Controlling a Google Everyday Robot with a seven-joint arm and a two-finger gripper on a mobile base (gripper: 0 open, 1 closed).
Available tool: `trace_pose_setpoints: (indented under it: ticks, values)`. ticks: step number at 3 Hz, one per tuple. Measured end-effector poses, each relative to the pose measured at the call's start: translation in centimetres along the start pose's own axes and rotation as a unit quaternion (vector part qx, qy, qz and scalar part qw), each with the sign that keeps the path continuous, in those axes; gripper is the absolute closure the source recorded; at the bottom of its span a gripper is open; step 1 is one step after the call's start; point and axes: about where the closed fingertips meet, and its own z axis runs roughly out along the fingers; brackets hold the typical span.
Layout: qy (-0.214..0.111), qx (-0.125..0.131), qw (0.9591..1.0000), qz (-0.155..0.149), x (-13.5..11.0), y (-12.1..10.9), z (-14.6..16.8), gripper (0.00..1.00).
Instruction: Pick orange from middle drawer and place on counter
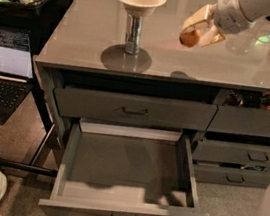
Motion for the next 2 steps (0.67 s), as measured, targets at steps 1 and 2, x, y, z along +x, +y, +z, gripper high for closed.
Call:
trace_pose_setpoints:
  ticks: [1,2]
  values:
    - [0.002,0.058,0.9962,0.066,0.0,-1.6,1.9,1.00]
    - [0.035,0.116,0.9856,0.118,1.3,-3.4,3.4,1.00]
